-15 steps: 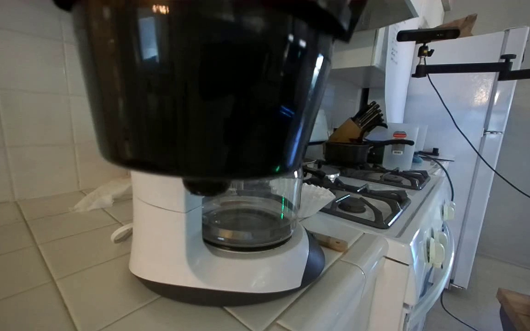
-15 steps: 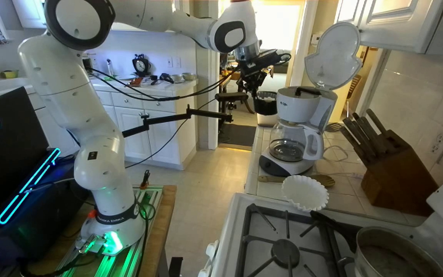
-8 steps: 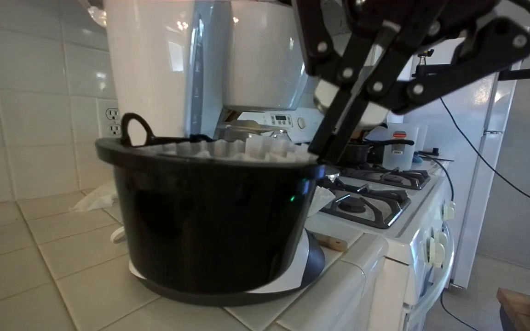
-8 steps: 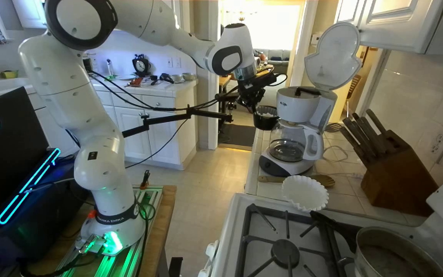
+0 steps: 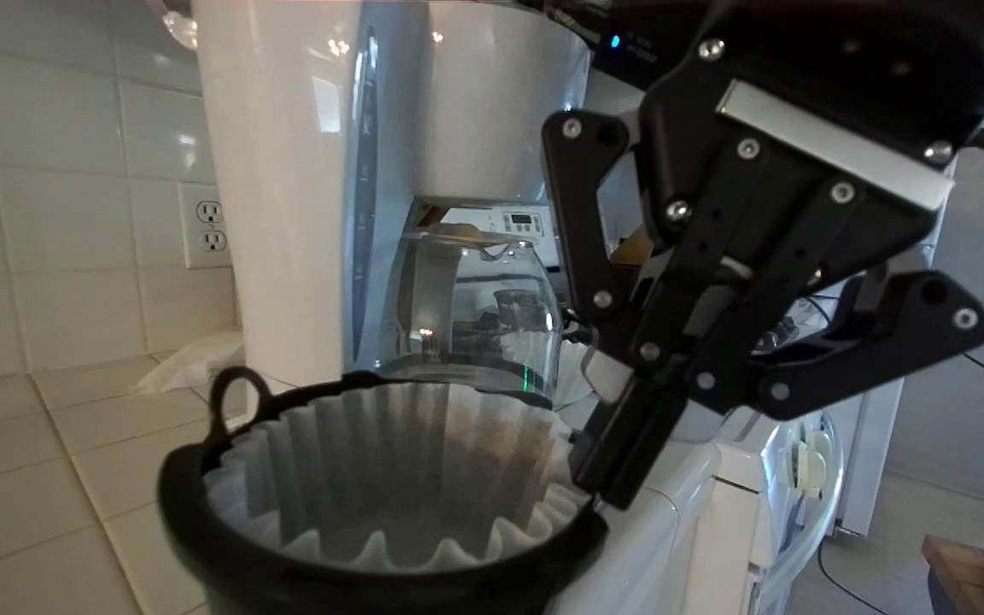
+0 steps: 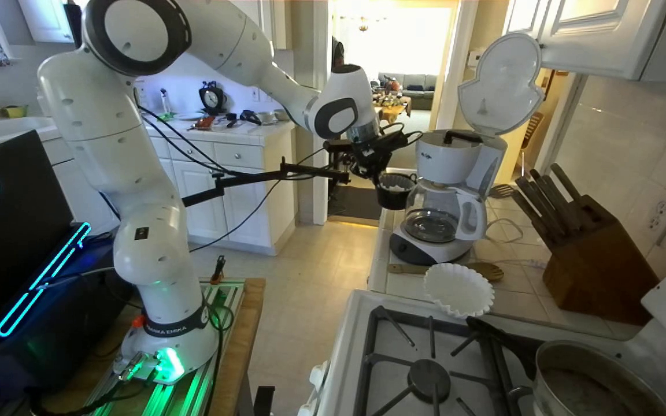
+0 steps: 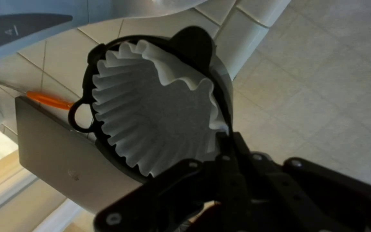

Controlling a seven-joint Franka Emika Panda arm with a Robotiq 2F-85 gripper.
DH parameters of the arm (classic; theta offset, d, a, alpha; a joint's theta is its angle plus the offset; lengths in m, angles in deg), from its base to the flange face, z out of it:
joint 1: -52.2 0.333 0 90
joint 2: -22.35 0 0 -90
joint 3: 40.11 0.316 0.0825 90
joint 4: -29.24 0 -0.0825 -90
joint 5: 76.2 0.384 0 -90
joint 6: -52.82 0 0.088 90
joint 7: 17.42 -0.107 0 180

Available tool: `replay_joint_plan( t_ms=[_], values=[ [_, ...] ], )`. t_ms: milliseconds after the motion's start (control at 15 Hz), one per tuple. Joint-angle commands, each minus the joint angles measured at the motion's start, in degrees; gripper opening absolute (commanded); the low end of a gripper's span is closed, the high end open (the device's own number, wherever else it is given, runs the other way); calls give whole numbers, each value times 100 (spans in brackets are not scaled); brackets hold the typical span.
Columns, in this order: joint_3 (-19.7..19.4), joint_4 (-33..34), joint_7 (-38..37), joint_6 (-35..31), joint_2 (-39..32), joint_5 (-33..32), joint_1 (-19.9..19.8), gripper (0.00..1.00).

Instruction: Take the chamber out of the coffee maker.

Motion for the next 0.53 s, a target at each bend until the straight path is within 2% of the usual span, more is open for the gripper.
replay_joint_plan(
  t_ms=[0, 467],
  values=[
    [45, 80, 203, -418, -274, 27, 105, 3],
    [190, 404, -18, -1023, -969, -513, -15, 3]
  ],
)
